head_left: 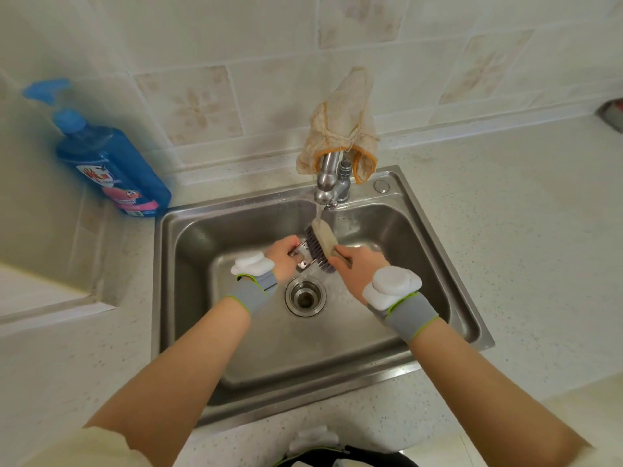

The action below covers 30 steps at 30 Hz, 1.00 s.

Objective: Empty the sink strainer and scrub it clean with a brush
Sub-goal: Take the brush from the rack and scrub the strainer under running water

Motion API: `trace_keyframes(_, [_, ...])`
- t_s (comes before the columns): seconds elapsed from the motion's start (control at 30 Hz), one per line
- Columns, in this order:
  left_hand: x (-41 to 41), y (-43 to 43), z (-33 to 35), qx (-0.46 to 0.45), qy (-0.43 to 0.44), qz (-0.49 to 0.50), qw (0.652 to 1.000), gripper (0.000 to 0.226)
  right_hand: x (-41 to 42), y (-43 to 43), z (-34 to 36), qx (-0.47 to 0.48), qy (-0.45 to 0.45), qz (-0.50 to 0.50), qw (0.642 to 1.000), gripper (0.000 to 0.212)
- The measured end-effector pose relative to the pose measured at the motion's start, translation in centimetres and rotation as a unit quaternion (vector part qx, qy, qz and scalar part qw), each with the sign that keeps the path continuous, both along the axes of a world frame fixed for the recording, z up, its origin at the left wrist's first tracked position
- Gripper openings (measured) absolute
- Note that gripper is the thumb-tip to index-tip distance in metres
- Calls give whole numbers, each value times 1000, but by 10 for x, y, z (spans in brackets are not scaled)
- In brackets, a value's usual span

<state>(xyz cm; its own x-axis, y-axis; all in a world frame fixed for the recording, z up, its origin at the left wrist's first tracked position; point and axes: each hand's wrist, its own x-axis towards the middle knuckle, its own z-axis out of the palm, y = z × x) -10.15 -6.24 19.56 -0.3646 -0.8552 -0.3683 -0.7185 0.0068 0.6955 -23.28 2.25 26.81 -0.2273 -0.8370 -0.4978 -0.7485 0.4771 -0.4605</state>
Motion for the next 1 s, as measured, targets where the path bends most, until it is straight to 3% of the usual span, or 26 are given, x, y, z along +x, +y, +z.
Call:
trace_keyframes(0.07, [2, 3, 1, -6, 4, -8, 1000, 24, 4, 7, -1, -7, -18, 9, 1000, 42])
trace_keyframes(0.2, [2, -2, 1, 22, -29, -28, 999, 21, -11, 1, -14, -10, -51, -73, 996, 41])
trace_keyframes(0.27, [1, -1, -1, 80, 61, 20, 995, 11, -18, 0, -15, -10, -53, -108, 993, 41])
trace_keyframes(0.3, [1, -2, -3, 123, 132, 84, 980, 7, -19, 2, -15, -14, -53, -117, 992, 41])
trace_keyframes(0.37, [-1, 0, -6, 222, 232, 228, 919, 25, -14, 7, -13, -28, -47, -102, 993, 42])
trace_keyframes(0.5, [-15, 9, -3, 348, 308, 347, 815, 36, 7, 12, -15, -35, -19, -12, 999, 43])
trace_keyframes(0.57, [-20, 10, -1, 372, 308, 372, 793, 36, 5, 4, -19, -29, -15, -27, 999, 42])
trace_keyframes(1.0, [-20, -5, -3, 352, 312, 394, 790, 31, -1, 4, -9, -13, -15, -21, 1000, 39])
